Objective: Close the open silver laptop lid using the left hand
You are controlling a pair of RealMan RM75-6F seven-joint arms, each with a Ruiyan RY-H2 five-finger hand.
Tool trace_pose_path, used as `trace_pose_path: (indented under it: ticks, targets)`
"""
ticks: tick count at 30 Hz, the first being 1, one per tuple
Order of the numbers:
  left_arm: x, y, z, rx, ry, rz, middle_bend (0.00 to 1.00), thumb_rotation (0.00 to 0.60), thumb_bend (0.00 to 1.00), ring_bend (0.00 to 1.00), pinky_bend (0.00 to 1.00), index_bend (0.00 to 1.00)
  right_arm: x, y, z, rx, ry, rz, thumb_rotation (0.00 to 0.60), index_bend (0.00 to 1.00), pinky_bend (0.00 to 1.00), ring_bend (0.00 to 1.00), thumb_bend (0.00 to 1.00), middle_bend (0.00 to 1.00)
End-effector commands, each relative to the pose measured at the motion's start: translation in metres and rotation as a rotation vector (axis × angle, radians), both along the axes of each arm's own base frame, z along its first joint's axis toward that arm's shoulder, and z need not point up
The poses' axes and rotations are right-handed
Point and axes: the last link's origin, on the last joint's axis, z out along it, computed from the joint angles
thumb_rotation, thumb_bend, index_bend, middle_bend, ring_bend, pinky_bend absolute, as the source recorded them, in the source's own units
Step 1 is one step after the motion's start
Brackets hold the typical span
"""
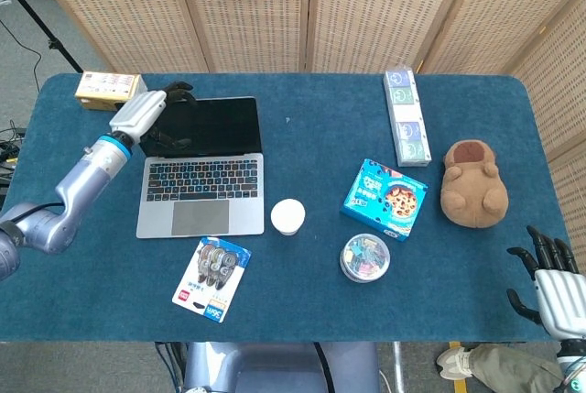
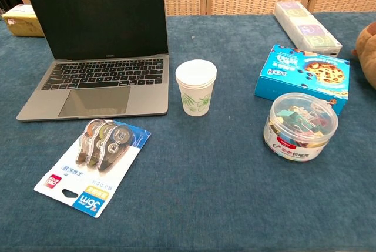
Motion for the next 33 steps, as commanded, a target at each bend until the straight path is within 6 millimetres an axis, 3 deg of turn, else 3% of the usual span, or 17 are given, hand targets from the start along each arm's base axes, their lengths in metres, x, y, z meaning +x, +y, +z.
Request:
trace_pose_path:
  ticks: [1,33]
  targets:
    - [-0.002,-0.006,0.000,-0.006,-0.006,0.015,0.19,0.600,0.18,0.25,0.20,0.34,0.001,0.001,0.001,-0.004,-0.002,0.005,0.600,0.25,0.00,0.00,0.35,0.00]
    - [0.001,-0.068,-0.008,-0.061,-0.118,0.151,0.19,0.600,0.14,0.27,0.21,0.34,0.010,0.008,0.003,-0.002,-0.001,0.038,0.600,0.25,0.00,0.00,0.35,0.00]
